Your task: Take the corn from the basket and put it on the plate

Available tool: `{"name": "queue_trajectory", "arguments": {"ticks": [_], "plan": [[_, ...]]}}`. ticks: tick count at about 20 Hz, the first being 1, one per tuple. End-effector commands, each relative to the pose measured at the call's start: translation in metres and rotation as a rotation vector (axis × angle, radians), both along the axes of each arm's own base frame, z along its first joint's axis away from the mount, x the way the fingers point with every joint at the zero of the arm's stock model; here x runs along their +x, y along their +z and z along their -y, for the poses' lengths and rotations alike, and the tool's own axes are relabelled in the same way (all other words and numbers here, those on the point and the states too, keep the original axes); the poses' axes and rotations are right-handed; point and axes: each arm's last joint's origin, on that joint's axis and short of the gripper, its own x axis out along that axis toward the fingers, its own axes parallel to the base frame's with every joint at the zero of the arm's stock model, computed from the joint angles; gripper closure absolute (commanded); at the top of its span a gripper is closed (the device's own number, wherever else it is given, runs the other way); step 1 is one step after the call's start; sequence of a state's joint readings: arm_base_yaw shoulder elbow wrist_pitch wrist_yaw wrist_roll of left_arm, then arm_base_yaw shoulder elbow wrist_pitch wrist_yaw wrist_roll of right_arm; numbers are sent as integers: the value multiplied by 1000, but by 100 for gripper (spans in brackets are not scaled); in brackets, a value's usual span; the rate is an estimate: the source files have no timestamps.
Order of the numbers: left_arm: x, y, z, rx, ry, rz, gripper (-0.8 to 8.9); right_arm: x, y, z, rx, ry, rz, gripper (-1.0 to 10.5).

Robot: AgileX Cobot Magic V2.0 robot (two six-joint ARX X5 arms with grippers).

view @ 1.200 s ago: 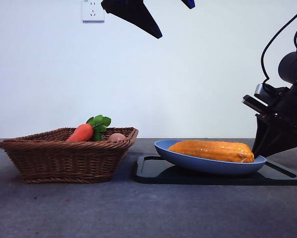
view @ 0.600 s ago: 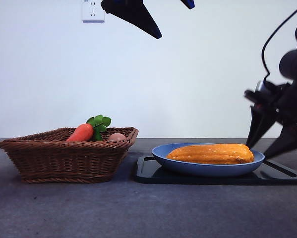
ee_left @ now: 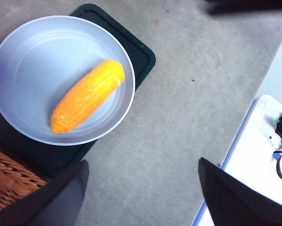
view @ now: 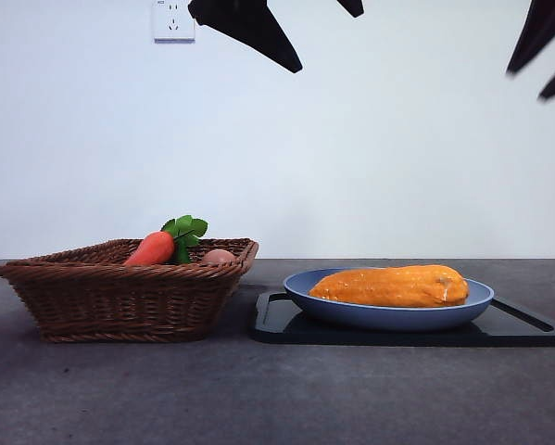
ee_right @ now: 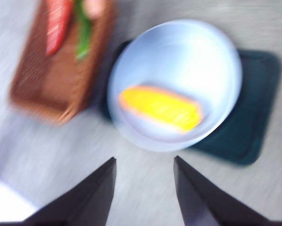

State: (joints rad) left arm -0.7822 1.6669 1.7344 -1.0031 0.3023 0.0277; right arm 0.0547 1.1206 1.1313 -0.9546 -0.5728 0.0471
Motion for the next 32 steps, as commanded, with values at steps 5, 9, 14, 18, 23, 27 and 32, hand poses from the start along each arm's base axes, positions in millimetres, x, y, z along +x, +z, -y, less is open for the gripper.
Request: {"name": "queue_trajectory", "arguments": {"ticks": [5, 9, 14, 18, 23, 27, 32], "plan": [[-2, 7, 3, -13, -16, 19, 658, -57, 24, -7, -38, 125, 84, 830], [-2, 6, 2, -13, -14, 17, 806, -68, 22, -7, -79, 188, 80, 944], [-2, 7, 3, -14, -14, 19, 806, -67, 22, -7, -68, 185, 77, 944], [-1, 8, 4, -30, -14, 35, 806, -67, 23, -7, -69, 186, 90, 944], [3, 12, 7, -81, -14, 86, 806, -64, 25, -7, -67, 184, 122, 944], [7, 18, 11, -136, -14, 141, 806, -64, 25, -7, -67, 184, 123, 944], [11, 26, 16, -211, -14, 217, 806, -64, 25, -7, -67, 184, 123, 944]]}}
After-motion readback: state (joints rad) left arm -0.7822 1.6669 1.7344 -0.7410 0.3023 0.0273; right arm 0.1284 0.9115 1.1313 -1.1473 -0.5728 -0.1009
